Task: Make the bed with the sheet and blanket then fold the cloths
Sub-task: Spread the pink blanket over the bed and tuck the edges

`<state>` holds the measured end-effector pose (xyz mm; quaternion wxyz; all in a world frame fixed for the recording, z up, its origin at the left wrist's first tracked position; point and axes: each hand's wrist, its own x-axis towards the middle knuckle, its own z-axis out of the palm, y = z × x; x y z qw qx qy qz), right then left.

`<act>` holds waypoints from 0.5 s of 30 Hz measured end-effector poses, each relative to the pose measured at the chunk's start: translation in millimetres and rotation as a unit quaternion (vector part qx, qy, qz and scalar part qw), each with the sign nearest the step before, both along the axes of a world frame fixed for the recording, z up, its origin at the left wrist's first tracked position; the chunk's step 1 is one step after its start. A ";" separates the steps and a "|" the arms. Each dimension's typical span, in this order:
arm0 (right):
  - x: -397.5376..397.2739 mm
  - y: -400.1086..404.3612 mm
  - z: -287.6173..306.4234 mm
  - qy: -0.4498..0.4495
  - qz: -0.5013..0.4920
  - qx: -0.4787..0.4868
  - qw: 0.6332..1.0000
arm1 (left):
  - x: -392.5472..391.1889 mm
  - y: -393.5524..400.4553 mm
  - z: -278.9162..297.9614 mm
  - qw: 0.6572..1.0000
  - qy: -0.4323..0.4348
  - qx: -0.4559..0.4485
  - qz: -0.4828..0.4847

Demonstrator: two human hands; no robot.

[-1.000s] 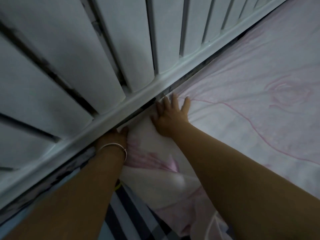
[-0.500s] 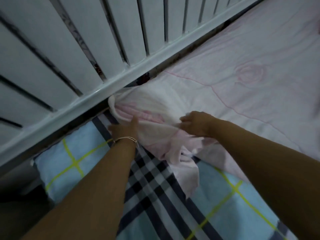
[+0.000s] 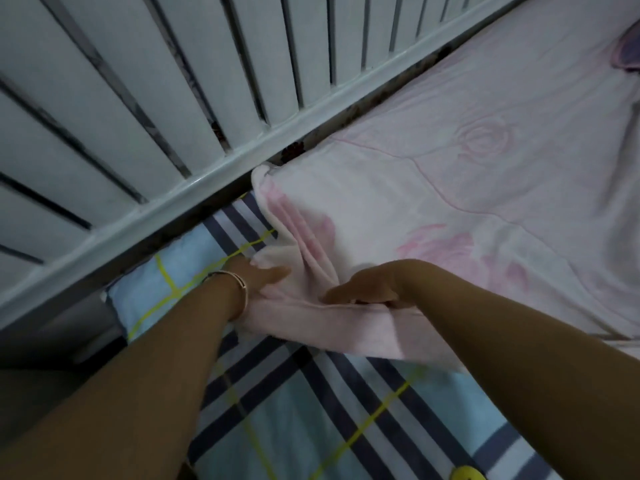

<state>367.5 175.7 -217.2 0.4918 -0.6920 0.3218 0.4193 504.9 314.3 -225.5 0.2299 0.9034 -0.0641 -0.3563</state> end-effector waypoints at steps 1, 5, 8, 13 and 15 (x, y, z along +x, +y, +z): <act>6.4 9.2 -1.8 -0.010 -0.003 0.008 1.000 | 7.3 7.1 0.8 0.999 0.000 0.039 -0.036; 43.2 46.5 -14.6 -0.008 0.018 0.051 0.999 | 40.2 35.0 0.2 0.994 -0.047 0.052 -0.078; 69.5 63.5 -20.3 0.003 0.041 0.055 0.998 | 58.0 57.5 -10.2 0.990 -0.117 0.048 -0.070; 116.8 71.9 -23.2 -0.111 0.020 -0.094 0.989 | 86.9 90.1 -21.4 0.946 -0.253 0.099 -0.175; 139.3 73.8 -28.2 -0.161 -0.081 -0.111 0.977 | 95.0 102.6 -22.7 0.927 -0.293 0.107 -0.206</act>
